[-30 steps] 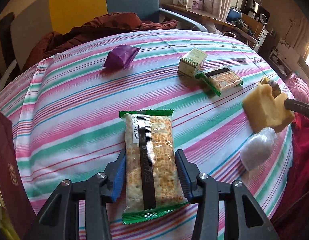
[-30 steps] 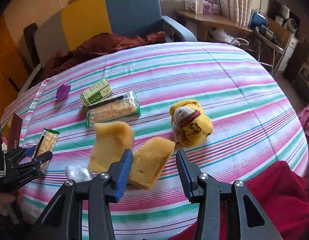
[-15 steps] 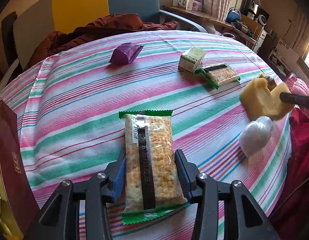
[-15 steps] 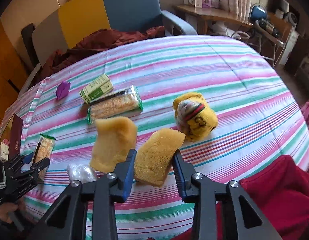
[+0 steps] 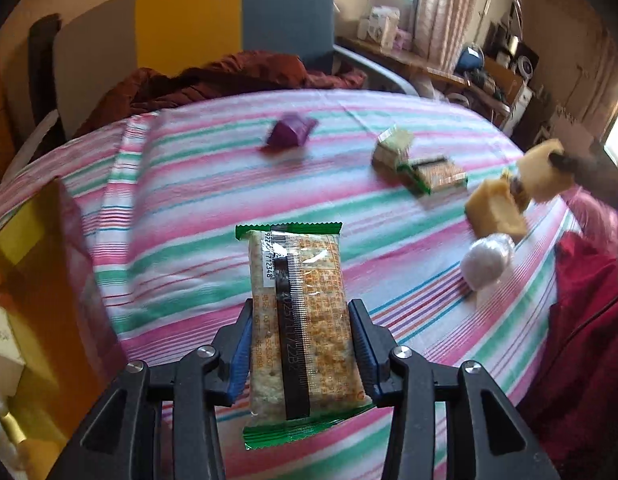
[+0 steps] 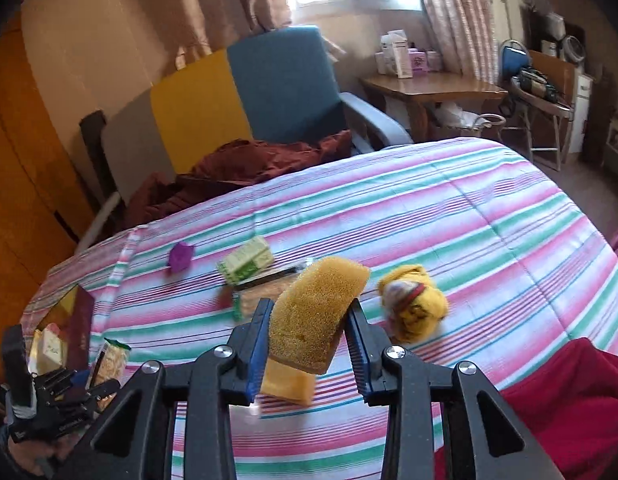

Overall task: Organize objects
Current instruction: 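Carry snack bar and sponge into the gold tray and open both tools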

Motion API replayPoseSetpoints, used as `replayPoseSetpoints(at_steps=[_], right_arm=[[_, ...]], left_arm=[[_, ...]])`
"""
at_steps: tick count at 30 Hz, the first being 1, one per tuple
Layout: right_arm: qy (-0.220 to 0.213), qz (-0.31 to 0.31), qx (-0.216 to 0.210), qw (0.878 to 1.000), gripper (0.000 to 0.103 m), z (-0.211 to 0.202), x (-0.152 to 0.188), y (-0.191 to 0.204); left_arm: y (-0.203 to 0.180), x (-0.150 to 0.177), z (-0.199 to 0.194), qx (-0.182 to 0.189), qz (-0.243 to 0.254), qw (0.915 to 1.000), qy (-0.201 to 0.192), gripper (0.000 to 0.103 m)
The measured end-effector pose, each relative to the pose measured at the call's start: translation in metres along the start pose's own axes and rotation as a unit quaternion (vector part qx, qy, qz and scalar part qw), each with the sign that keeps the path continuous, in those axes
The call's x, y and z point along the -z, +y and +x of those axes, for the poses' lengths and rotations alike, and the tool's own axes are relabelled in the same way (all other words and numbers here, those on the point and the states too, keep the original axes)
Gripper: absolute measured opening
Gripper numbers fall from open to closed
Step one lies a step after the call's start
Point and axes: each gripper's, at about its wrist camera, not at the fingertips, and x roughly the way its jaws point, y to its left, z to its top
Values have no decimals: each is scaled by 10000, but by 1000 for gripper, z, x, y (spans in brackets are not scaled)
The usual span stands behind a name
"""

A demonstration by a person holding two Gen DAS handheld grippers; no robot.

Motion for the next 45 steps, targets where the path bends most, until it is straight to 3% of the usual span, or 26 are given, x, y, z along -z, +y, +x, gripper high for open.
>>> replayPoseSetpoints(at_steps=[7, 16, 25, 30, 36, 42, 45], right_arm=[[89, -396, -220, 9989, 36, -2, 0, 45], [195, -1148, -1215, 9857, 36, -7, 10, 156], [730, -2015, -2249, 9505, 36, 14, 51, 289], [1104, -2518, -2587, 9260, 37, 28, 85, 348], [1511, -3218, -2451, 9019, 37, 52, 129, 400], [1696, -3617, -2142, 8914, 40, 72, 156, 419], [1762, -3645, -2248, 8863, 41, 71, 160, 421]], left_arm=[[45, 5, -53, -90, -557, 9975, -431, 45], [123, 32, -103, -262, -1594, 9838, -782, 45], [189, 63, -144, -434, -2372, 9642, -1103, 45], [218, 61, -153, -219, -2747, 9530, -1257, 45], [241, 31, -144, -362, -2879, 9472, -1365, 45], [270, -1, -118, -674, -2862, 9481, -1206, 48], [282, 1, -120, -759, -3144, 9381, -1236, 48]])
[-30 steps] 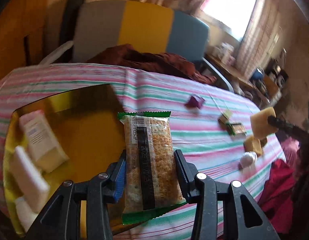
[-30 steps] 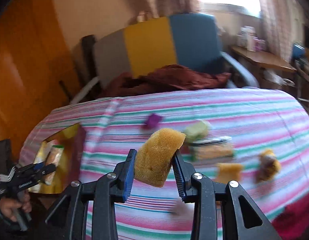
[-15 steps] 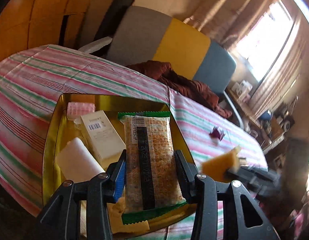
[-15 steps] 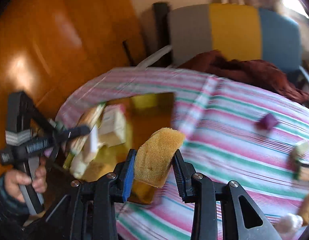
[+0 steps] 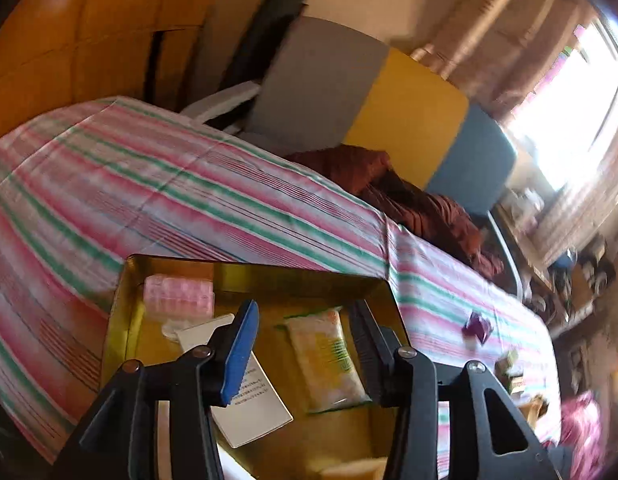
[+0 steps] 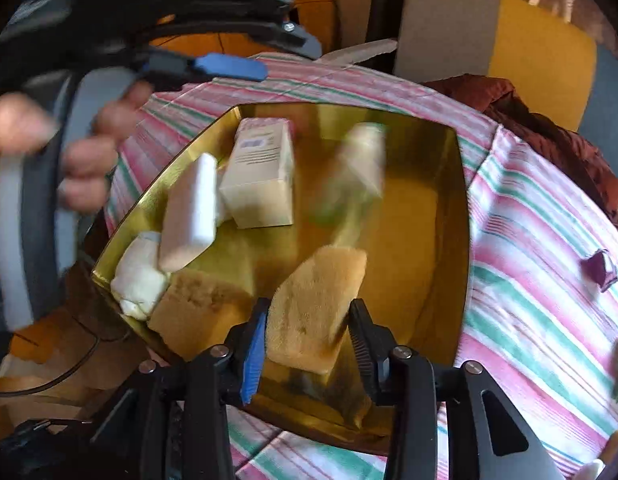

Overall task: Organize objects
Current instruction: 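Carry snack bar and sponge into the gold tray and open both tools, then move both tools back toward the remaining items on the cloth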

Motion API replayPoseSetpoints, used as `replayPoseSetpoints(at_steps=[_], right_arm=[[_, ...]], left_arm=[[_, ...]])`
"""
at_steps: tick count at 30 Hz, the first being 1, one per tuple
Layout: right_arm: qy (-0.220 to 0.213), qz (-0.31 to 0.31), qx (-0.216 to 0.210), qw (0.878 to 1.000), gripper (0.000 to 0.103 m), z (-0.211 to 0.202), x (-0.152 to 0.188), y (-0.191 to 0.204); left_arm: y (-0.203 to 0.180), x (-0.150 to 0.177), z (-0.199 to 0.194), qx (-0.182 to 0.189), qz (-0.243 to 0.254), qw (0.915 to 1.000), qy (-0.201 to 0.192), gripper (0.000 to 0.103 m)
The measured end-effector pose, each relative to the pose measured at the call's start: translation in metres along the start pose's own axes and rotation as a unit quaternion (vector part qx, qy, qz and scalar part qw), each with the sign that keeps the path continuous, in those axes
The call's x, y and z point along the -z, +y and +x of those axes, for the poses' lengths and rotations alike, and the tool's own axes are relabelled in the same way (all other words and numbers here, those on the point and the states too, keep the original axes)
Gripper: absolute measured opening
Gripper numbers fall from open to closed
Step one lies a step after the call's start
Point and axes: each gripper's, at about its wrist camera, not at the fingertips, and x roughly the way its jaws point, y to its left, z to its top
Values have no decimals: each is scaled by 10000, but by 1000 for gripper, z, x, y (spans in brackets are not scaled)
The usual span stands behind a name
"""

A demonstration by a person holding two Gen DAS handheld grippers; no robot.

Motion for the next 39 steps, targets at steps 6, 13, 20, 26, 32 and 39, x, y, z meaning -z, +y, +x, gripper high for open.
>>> replayPoseSetpoints(at_steps=[6, 13, 20, 26, 32, 39], right_arm=[[-2, 63, -813, 9967, 54, 3, 8, 6], [-130, 347, -993, 9944, 66, -10, 15, 9], [-423, 687, -898, 9927, 77, -30, 13, -6], [-561, 789, -531, 9939, 82, -43, 16, -13], [-583, 865, -267, 9942, 86, -44, 18, -15], [-609, 799, -145, 9948, 89, -46, 20, -11]], left_arm=[[7, 21, -26, -177, 173, 9995, -171, 48], [9, 54, -51, -375, 428, 9981, -236, 48], [14, 72, -63, -466, 446, 9977, -224, 48], [11, 86, -72, -625, 583, 9959, -281, 48], [2, 94, -77, -784, 776, 9934, -319, 48], [-14, 99, -85, -808, 1077, 9900, -423, 48]])
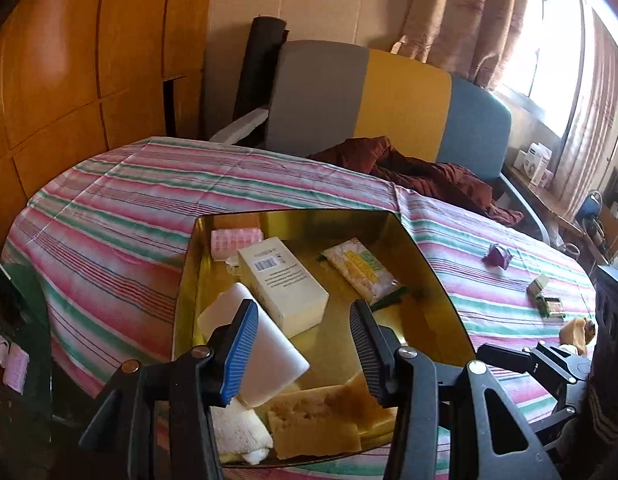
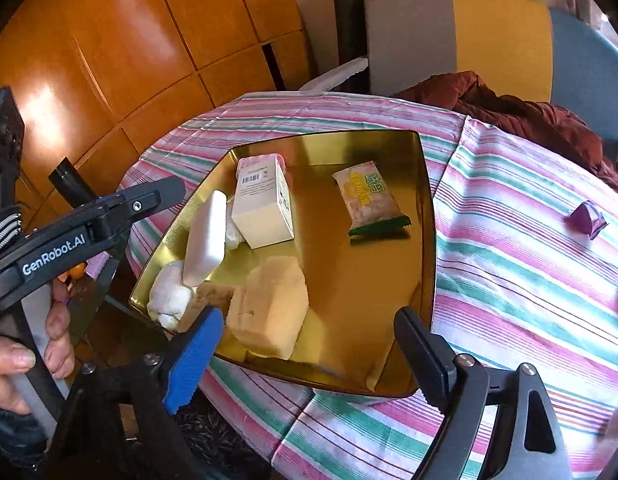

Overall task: Organize objects
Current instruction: 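Move both tools back toward the remaining items on the cloth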

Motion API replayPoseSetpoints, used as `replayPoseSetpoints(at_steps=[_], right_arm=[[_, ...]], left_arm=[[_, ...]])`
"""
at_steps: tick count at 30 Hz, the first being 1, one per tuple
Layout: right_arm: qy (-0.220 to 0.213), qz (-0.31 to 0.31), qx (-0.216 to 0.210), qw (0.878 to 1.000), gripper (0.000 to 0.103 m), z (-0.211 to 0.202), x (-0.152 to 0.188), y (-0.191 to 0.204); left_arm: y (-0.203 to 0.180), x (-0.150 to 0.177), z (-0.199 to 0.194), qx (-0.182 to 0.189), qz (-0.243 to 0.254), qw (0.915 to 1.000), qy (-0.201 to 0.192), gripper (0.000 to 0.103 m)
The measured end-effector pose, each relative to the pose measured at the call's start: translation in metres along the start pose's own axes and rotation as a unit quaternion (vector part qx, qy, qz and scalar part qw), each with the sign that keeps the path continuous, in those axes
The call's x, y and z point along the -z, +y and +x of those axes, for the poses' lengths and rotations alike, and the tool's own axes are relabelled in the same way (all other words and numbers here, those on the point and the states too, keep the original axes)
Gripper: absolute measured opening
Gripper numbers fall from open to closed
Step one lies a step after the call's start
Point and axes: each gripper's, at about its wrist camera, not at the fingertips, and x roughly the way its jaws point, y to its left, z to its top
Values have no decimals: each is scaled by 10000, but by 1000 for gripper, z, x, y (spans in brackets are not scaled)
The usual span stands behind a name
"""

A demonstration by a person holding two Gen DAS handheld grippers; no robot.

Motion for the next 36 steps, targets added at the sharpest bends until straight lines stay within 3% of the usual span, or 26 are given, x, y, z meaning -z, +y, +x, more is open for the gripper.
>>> replayPoseSetpoints(at_steps=[36], right_arm=[[-277, 424, 296, 9983, 95, -20, 2, -28]], left_arm=[[-40, 5, -11, 215, 636, 9977, 13, 48]])
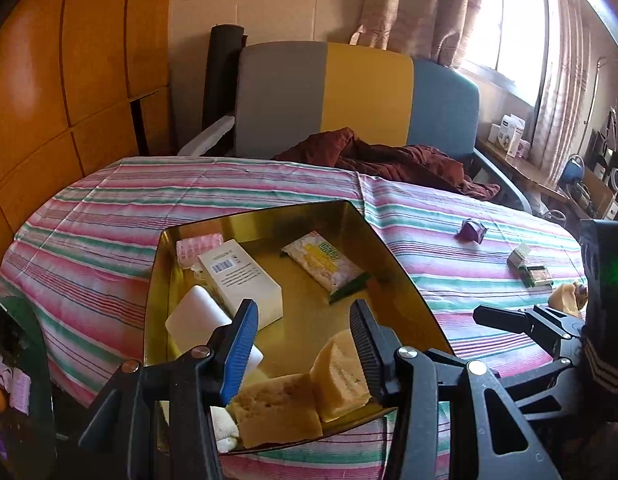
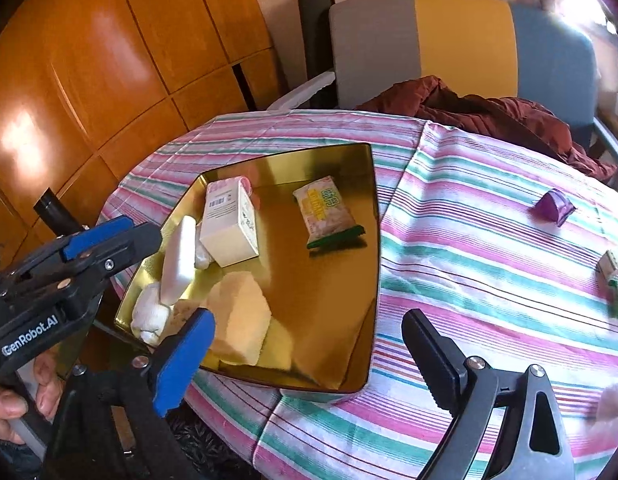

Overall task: Organize objects
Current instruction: 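Move both tools back toward the remaining items on the cloth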

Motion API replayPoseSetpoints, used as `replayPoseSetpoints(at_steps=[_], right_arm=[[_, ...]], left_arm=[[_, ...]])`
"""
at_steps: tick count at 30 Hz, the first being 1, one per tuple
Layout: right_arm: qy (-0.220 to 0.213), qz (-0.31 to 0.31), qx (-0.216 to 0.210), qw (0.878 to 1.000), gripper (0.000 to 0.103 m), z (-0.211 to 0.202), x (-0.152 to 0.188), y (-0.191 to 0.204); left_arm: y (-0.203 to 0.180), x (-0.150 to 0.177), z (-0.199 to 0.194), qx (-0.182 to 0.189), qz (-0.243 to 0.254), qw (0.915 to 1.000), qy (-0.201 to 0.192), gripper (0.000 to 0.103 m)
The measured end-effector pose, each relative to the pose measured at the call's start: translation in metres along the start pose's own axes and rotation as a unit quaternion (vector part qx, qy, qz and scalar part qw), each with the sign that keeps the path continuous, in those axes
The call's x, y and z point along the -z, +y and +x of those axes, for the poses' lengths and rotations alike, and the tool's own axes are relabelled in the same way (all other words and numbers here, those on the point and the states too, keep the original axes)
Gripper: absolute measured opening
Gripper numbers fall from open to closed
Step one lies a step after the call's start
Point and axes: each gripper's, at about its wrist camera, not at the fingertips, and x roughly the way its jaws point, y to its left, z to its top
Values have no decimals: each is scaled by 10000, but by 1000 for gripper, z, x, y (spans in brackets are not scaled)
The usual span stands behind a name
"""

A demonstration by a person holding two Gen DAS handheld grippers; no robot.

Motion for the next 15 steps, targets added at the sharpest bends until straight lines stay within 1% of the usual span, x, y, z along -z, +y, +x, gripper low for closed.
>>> replayPoseSetpoints(at_steps=[8, 11, 15], right_arm=[[-32, 248, 250, 9994, 96, -6, 2, -25], [-73, 416, 435, 9982, 96, -14, 4, -45], [-136, 730, 814, 9939, 96, -32, 10, -82]], left_arm=[[-22, -4, -1, 286, 275, 9992, -34, 48], [-34, -7, 0, 425, 418, 9982, -25, 48], [-53, -9, 4, 628, 630, 9960, 28, 48]])
